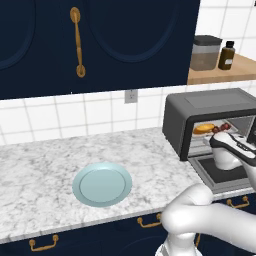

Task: Pick up the kebab skewer and baguette bread, and place them inside the toaster oven. Close the toaster oven door and start by setting the timer.

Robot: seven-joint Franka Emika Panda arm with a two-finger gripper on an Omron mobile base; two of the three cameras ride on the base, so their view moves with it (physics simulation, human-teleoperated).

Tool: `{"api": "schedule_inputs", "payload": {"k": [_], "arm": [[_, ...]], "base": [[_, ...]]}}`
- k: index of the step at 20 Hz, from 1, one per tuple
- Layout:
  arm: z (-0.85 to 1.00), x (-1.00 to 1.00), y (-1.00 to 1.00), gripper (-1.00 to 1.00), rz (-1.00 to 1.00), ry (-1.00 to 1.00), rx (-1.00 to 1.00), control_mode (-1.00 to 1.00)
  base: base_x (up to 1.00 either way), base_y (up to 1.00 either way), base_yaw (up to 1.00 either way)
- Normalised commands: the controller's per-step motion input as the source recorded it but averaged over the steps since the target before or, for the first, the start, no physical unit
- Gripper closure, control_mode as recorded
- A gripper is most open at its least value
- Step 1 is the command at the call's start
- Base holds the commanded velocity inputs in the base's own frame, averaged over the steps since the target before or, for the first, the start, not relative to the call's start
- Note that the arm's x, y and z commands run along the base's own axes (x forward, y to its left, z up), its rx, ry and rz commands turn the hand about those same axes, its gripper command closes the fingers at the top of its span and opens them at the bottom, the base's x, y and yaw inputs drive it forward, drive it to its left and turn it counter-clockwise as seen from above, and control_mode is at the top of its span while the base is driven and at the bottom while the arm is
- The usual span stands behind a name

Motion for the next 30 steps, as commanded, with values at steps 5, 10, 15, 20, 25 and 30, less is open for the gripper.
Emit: {"api": "schedule_inputs", "payload": {"k": [5,10,15,20,25,30], "arm": [[0.00,0.17,0.00,-1.00,0.00,-0.02,0.00,-1.00],[0.00,0.15,0.00,-1.00,0.00,-0.02,0.00,-1.00],[0.00,0.12,0.02,-1.00,0.00,-0.01,0.00,-1.00],[0.00,0.11,0.05,-1.00,0.00,0.00,0.00,-1.00],[0.00,0.01,0.01,-1.00,0.00,-0.01,0.00,-1.00],[0.00,0.07,0.04,-1.00,0.00,-0.02,0.00,-1.00]], "base": [[0.00,0.00,0.00],[0.00,0.00,0.00],[0.00,0.00,0.00],[0.00,0.00,0.00],[0.00,0.00,0.00],[0.00,0.00,0.00]]}}
